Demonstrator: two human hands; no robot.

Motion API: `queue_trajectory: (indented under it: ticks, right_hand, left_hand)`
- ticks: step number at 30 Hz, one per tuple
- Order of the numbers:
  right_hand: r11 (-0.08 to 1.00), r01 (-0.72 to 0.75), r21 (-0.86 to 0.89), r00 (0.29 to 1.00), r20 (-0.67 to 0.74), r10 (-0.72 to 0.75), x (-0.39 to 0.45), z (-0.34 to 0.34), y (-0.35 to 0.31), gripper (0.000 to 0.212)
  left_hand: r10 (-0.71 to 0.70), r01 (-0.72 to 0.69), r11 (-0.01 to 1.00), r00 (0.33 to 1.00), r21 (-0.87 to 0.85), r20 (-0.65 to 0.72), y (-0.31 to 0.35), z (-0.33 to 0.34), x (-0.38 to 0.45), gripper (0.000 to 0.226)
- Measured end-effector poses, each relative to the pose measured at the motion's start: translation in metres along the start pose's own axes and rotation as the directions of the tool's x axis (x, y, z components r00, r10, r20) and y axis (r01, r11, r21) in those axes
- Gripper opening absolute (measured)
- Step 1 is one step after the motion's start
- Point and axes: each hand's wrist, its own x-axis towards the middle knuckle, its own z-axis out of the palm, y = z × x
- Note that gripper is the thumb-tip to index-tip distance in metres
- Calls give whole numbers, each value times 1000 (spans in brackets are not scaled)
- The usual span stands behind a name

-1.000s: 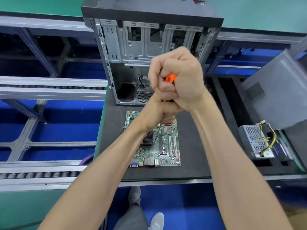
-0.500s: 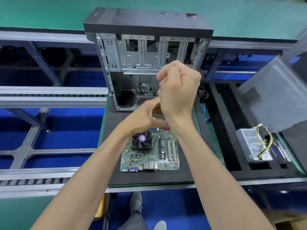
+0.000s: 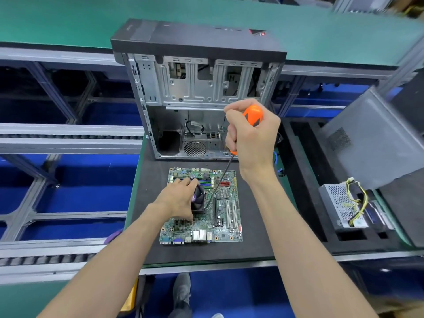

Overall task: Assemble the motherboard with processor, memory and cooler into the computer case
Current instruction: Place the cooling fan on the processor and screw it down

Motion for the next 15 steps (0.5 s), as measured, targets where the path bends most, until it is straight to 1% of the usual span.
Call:
queue_trajectory:
  ticks: [4, 8, 10, 12, 15]
  right_hand:
    - [999, 35, -1, 999, -1, -35, 3, -5, -7, 8]
    - [996, 84, -43, 996, 5, -83, 8, -11, -11, 9]
    - [990, 107, -96, 994, 5, -107, 11, -13, -11, 12]
    - [982, 126, -139, 992, 17, -125, 12, -15, -10, 13]
    - [979, 130, -154, 992, 27, -127, 14, -19, -9, 10]
  left_hand:
    - [-19, 22, 997, 999, -75, 43, -2, -7, -1, 93]
    - [-15, 15, 1000, 1000, -16, 3, 0, -1, -3, 96]
    - [-18, 18, 1000, 1000, -15, -9, 0, 2, -3, 93]
    - [-32, 33, 998, 999, -60, 14, -2, -2, -1, 86]
    - [-43, 46, 994, 998, -97, 41, -1, -8, 0, 84]
